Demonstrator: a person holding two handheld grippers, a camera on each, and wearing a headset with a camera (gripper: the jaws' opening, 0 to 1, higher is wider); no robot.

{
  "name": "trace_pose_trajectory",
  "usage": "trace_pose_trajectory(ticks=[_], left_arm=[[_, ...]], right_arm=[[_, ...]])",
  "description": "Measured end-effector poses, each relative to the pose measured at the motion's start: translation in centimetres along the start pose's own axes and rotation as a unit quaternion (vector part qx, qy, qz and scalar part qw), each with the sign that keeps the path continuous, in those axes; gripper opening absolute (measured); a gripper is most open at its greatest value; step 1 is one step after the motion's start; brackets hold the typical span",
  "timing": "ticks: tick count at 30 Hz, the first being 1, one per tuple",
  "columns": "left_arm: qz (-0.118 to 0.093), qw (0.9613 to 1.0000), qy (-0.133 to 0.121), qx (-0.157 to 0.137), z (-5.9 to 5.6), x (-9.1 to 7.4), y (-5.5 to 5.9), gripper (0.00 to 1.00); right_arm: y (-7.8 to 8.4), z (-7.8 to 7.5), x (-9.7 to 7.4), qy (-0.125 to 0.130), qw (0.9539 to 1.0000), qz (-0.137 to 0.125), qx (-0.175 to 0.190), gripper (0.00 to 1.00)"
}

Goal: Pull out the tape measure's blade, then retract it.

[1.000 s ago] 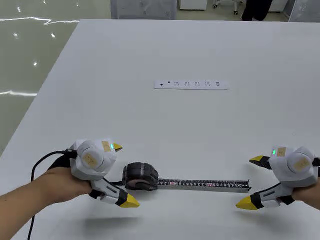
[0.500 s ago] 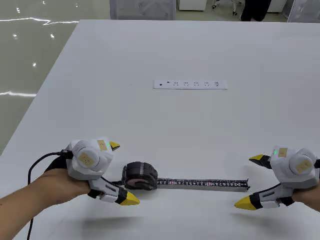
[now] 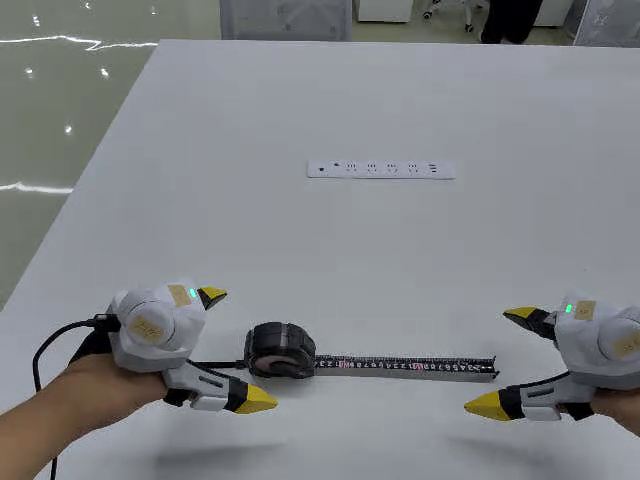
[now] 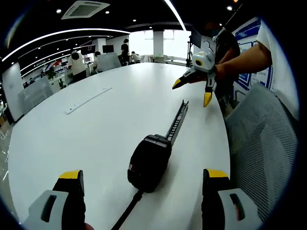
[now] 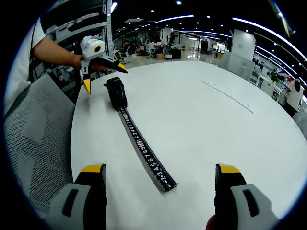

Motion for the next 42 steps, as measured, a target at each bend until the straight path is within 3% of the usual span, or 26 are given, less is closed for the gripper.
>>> trace_pose_trajectory(ticks=[14,22,42], left_arm=[[-0.037,0.9970,-0.042,-0.054,-0.2,-2.3,0.7,1.00],[-0.039,0.9946,-0.059,-0.076,-0.7,-3.3,1.8,0.99],[-0.059,0.9866,-0.095,-0.118,-2.6,-5.2,3.3,0.98]], right_arm=[[-1.1,1.6,-0.9,0.029,0.9981,-0.050,0.019,0.90],[-1.5,2.6,-1.6,0.046,0.9955,-0.076,0.031,0.89],[-0.6,5.2,-1.8,0.071,0.9914,-0.100,0.046,0.89]])
Point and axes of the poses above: the centre of the closed fingertips' face, and the gripper's own axes: x roughly forward along the fingers, z roughly to its left, y roughly out of its underside, the point moved 7 cm from there along -x, roughly backward along the fingers, and after that the axes turned 4 degrees about -y, right-handed, at the moved point
